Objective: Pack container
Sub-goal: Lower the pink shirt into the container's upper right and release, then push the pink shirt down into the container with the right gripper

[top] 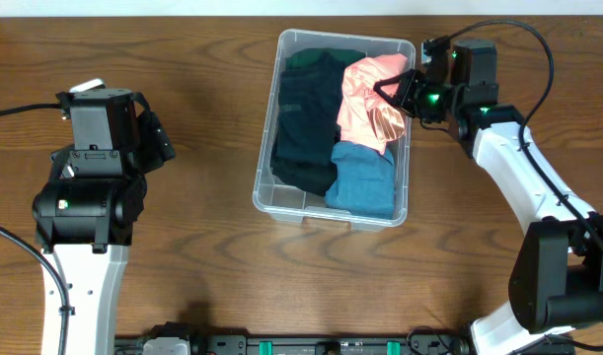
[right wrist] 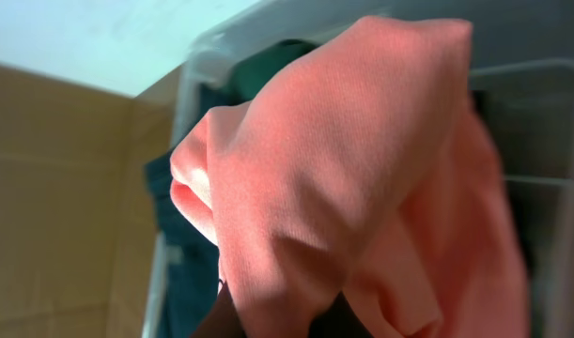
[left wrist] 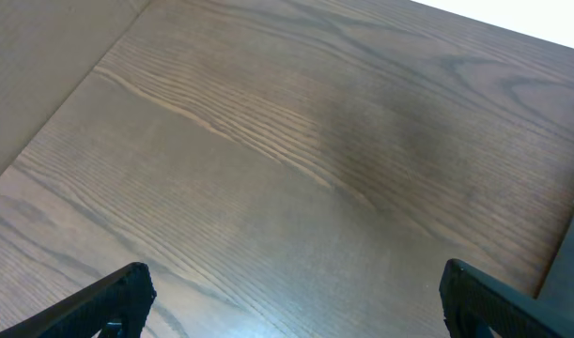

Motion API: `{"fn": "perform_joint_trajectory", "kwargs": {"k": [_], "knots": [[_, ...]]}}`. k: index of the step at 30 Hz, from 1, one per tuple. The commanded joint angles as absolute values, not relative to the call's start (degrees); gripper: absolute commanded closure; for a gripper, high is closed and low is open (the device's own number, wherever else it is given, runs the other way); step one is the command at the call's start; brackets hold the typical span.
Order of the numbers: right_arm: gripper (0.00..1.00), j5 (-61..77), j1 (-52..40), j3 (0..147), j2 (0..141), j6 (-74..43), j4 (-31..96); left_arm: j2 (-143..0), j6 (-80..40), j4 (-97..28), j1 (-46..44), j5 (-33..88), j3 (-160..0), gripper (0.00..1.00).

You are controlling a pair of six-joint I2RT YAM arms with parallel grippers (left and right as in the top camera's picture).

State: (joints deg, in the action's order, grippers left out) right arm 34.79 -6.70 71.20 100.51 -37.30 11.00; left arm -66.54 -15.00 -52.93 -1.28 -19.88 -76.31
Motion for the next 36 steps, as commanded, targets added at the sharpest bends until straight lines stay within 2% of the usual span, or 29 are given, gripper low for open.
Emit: {"fn": "perform_joint_trajectory", "kwargs": {"k": [1, 9, 10, 11, 13, 14, 18, 20, 22, 24, 31, 33, 34, 35, 36], "knots": [[0.99, 27.97, -7.2, 70.72, 99.77, -38.74, 10.0, -66.67, -15.29, -53.1, -1.04, -20.62, -76.2, 0.02], [0.99, 18.63, -7.6, 70.57, 99.77, -40.69, 11.07, -66.67, -15.29, -53.12, -1.04, -20.62, -76.2, 0.02], [0.96, 18.41, -7.79, 70.52, 99.77, -40.66, 11.05, -66.67, -15.27, -53.1, -1.04, -20.62, -76.2, 0.02], [0.9, 18.35, -7.99, 70.5, 99.77, -40.62, 10.96, -66.67, -15.29, -53.12, -1.04, -20.62, -76.2, 0.02], [0.7, 18.46, -8.45, 70.48, 99.77, -39.24, 10.15, -66.67, -15.29, -53.1, -1.04, -20.62, -76.2, 0.02], [0.57, 19.07, -8.54, 70.48, 99.77, -37.3, 8.95, -66.67, -15.29, -53.12, -1.04, -20.62, -76.2, 0.02], [0.2, 24.36, -7.68, 70.5, 99.15, -34.39, 1.43, -66.67, -15.29, -53.12, -1.04, -20.62, -76.2, 0.02], [0.12, 25.76, -6.72, 70.5, 98.35, -34.44, -2.22, -66.67, -15.29, -53.12, -1.04, -20.62, -76.2, 0.02], [0.1, 26.15, -5.15, 70.52, 96.88, -34.68, -5.58, -66.67, -15.29, -53.1, -1.04, -20.62, -76.2, 0.02], [0.11, 26.15, -3.77, 70.52, 95.5, -34.7, -7.38, -66.67, -15.29, -53.12, -1.04, -20.62, -76.2, 0.02], [0.28, 28.1, -2.04, 70.54, 92.47, -34.68, -4.12, -66.67, -15.29, -53.12, -1.04, -20.62, -76.2, 0.02], [0.44, 27.97, -2.83, 70.54, 92.51, -34.57, -1.28, -66.67, -15.29, -53.12, -1.04, -20.62, -76.2, 0.02], [0.61, 27.62, -3.46, 70.54, 92.6, -34.06, 0.36, -66.67, -15.27, -53.12, -1.04, -20.62, -76.2, 0.02], [0.71, 27.33, -4.08, 70.52, 92.62, -33.08, 1.48, -66.67, -15.29, -53.12, -1.04, -20.62, -76.2, 0.02], [0.77, 26.44, -4.91, 70.52, 92.64, -31.81, 2.87, -66.67, -15.29, -53.1, -1.04, -20.62, -76.2, 0.02]]}}
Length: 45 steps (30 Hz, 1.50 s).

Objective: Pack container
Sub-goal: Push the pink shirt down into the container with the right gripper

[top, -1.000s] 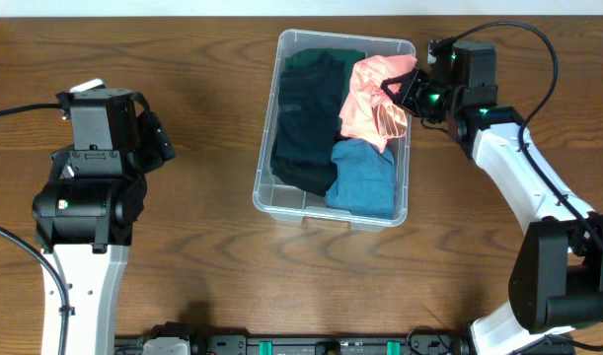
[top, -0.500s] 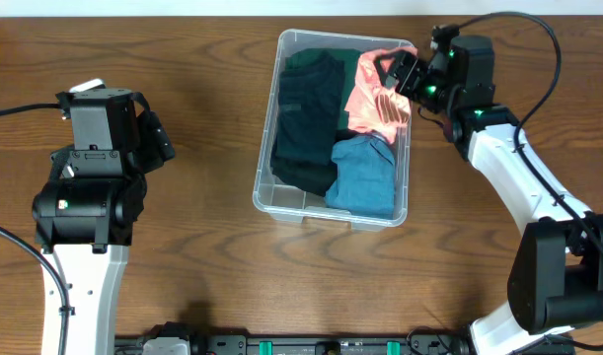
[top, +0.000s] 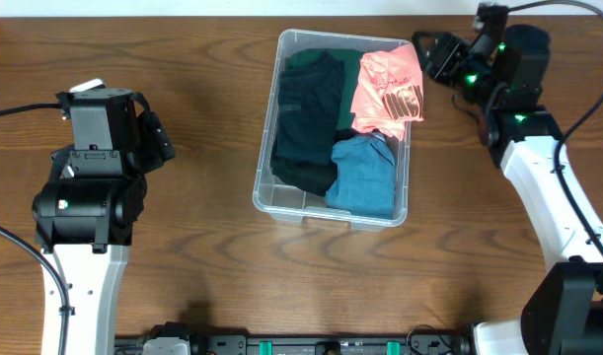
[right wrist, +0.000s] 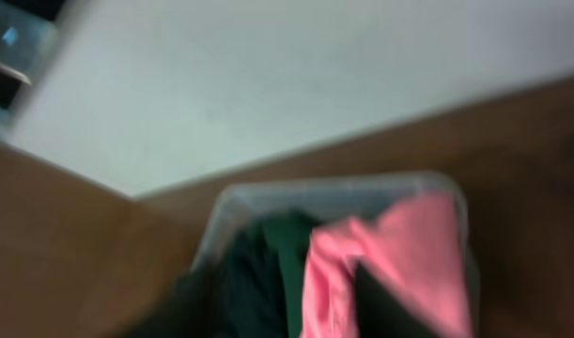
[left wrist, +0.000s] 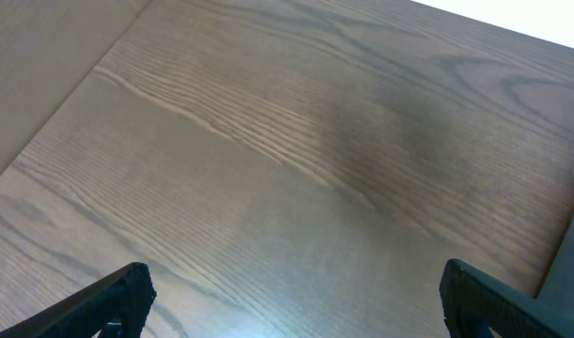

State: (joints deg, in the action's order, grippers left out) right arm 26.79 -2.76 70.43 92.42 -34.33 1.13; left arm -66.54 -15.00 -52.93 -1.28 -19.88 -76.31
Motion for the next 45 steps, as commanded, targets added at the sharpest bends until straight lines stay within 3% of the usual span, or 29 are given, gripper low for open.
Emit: {"fn": "perform_joint_trajectory", "kwargs": {"k": [1, 4, 12, 18, 32, 45], "knots": [[0.82, 24.91, -5.65, 70.52, 92.66, -30.92, 4.27, -66.67, -15.29, -53.12, -1.04, -20.62, -76.2, 0.02], [0.98, 17.26, -7.94, 70.52, 92.86, -29.93, 8.51, -66.67, -15.29, -53.12, -1.04, -20.62, -76.2, 0.02], [0.99, 5.41, -12.95, 70.52, 97.56, -27.4, 9.72, -66.67, -15.29, -53.12, -1.04, -20.62, -76.2, 0.02], [0.99, -12.88, -16.36, 70.52, 100.12, -28.58, 9.15, -66.67, -15.29, -53.12, -1.04, -20.62, -76.2, 0.02], [0.99, -8.62, -21.39, 70.52, 110.0, -28.86, 9.23, -66.67, -15.29, -53.1, -1.04, -20.62, -76.2, 0.02], [0.97, -11.73, -22.94, 75.44, 101.62, -22.59, 8.82, -66.67, -15.29, -53.1, -1.04, -20.62, -76.2, 0.02]]}}
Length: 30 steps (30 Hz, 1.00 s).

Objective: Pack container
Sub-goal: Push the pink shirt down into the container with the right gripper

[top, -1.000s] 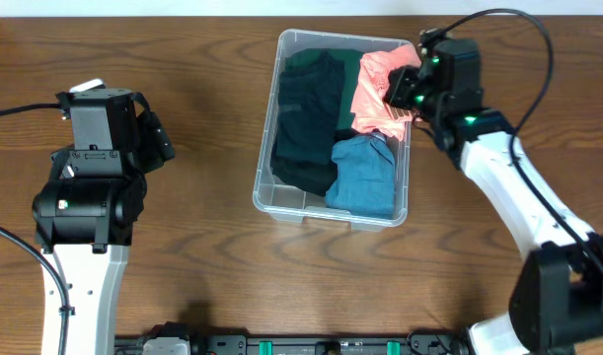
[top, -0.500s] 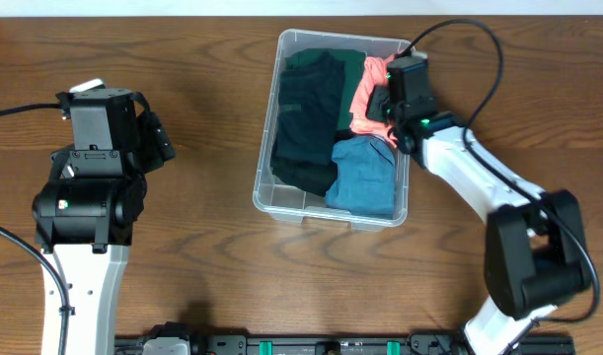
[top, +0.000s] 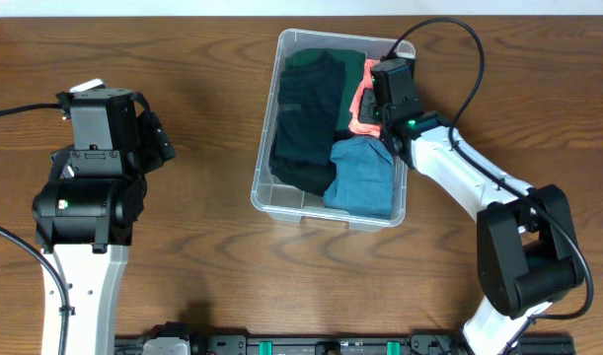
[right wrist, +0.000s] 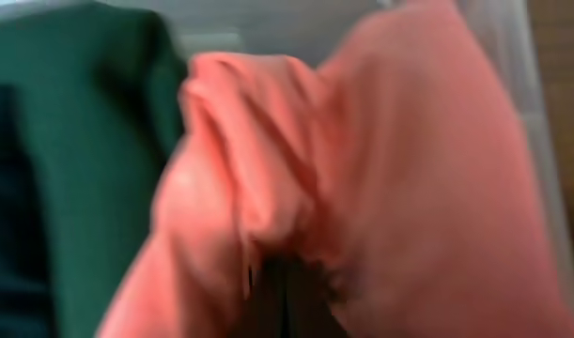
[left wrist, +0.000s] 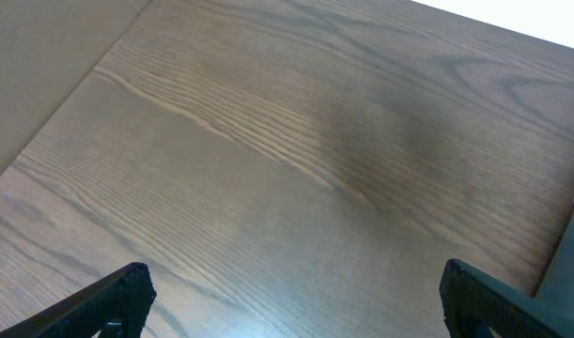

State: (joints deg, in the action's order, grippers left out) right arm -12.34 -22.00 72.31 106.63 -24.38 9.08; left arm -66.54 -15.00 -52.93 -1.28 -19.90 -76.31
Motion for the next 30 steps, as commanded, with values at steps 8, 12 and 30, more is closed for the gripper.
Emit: {"fn": "perform_joint_trajectory", "kwargs": {"k": [8, 12, 30], "knots": [[0.99, -7.9, -23.38, 77.19, 96.29, -22.7, 7.79, -66.67, -15.29, -53.12, -1.04, -20.62, -76.2, 0.02], [0.99, -12.95, -23.31, 77.14, 99.61, -27.62, 8.95, -66.67, -15.29, -53.12, -1.04, -20.62, -76.2, 0.02], [0.99, -12.86, -23.66, 77.17, 119.85, -34.35, 6.63, -66.67, -15.29, -53.12, -1.04, -20.62, -76.2, 0.02]]}}
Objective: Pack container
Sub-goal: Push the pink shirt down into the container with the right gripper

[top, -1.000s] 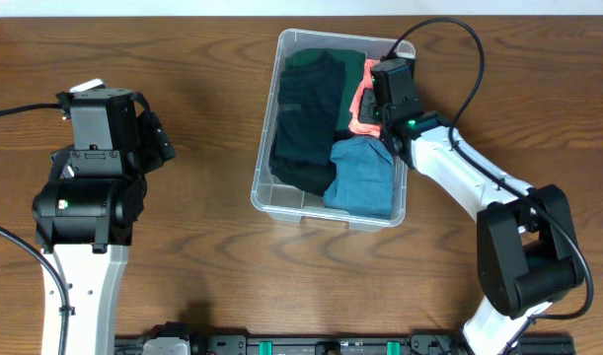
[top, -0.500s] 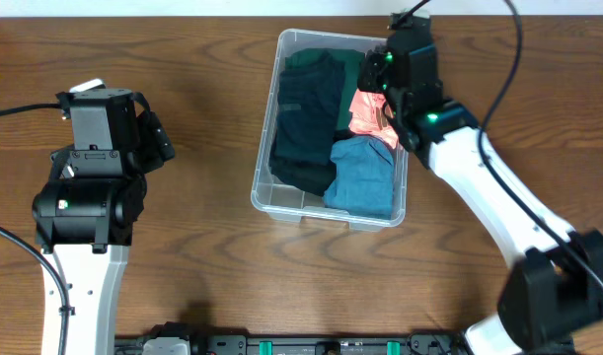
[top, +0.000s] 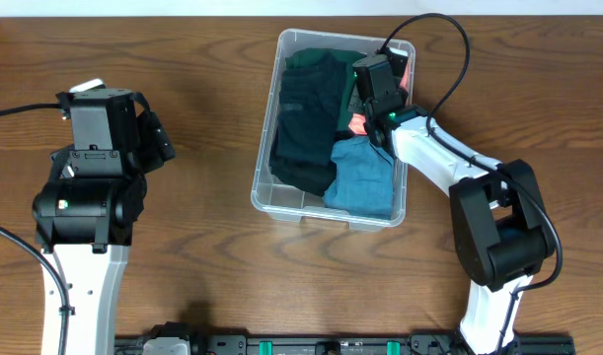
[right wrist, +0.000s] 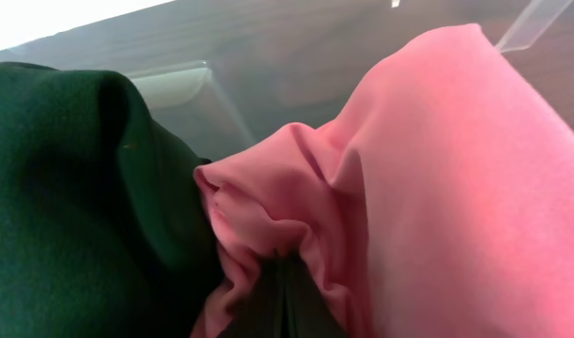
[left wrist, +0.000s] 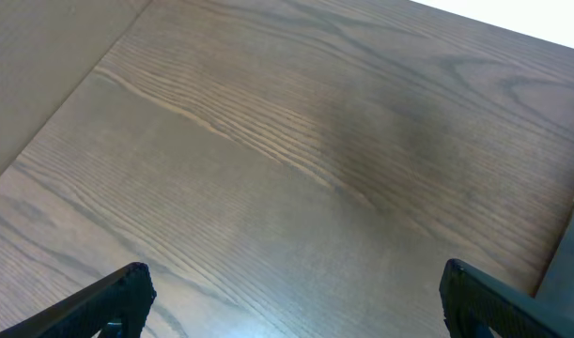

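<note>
A clear plastic container [top: 264, 158] holds a dark navy garment [top: 301, 123], a green garment [top: 326, 61], a blue garment [top: 362, 177] and a pink garment [top: 356, 124]. My right gripper [top: 370, 94] is down inside the container's back right part. In the right wrist view the right gripper [right wrist: 280, 302] is shut, with the pink garment [right wrist: 427, 169] puckered round its tips and the green garment [right wrist: 70, 188] to its left. Far to the left, my left gripper [top: 163, 138] hangs over bare table; the left gripper [left wrist: 291, 300] is open and holds nothing.
The container's clear back wall [right wrist: 188, 84] stands just ahead of the right gripper. The right arm's black cable [top: 449, 39] loops over the table behind the container. Brown wood table [left wrist: 296, 141] surrounds everything.
My right gripper has shifted a little to the back left inside the container, still on the pink garment, and less pink shows from overhead. The left arm has not moved.
First my right gripper held the pink garment bunched over the container's right side. Then it was away beyond the back right corner, with the garment lying spread in the container's back right. After that it was down on the garment again, and now sits deeper in.
</note>
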Motion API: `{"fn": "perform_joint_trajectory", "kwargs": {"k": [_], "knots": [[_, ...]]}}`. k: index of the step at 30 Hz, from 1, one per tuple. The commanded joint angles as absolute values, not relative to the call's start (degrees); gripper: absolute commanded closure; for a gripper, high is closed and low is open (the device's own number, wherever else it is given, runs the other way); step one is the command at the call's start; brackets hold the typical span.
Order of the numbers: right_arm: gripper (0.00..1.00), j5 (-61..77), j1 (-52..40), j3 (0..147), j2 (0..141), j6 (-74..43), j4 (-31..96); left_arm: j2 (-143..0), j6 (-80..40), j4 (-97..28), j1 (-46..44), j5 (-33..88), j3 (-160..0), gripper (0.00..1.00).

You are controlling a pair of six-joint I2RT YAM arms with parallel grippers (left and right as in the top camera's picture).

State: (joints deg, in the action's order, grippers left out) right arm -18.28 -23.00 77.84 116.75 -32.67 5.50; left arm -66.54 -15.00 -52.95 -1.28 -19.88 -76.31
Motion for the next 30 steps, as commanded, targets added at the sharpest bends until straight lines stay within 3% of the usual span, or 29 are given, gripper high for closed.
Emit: {"fn": "perform_joint_trajectory", "kwargs": {"k": [1, 20, 25, 28, 30], "knots": [[0.99, -12.36, -23.66, 77.17, 119.85, -34.5, 6.66, -66.67, -15.29, -53.1, -1.04, -20.62, -76.2, 0.02], [0.99, -5.72, -22.61, 77.14, 122.3, -36.75, 8.93, -66.67, -15.29, -53.12, -1.04, -20.62, -76.2, 0.02], [0.99, -4.16, -22.63, 77.32, 121.25, -29.1, 4.27, -66.67, -15.29, -53.12, -1.04, -20.62, -76.2, 0.02], [0.93, -3.99, -22.63, 78.39, 118.17, -21.3, 2.04, -66.67, -15.29, -53.12, -1.04, -20.62, -76.2, 0.02], [0.8, -4.01, -22.61, 79.79, 115.2, -16.29, 2.13, -66.67, -15.29, -53.1, -1.04, -20.62, -76.2, 0.02]]}}
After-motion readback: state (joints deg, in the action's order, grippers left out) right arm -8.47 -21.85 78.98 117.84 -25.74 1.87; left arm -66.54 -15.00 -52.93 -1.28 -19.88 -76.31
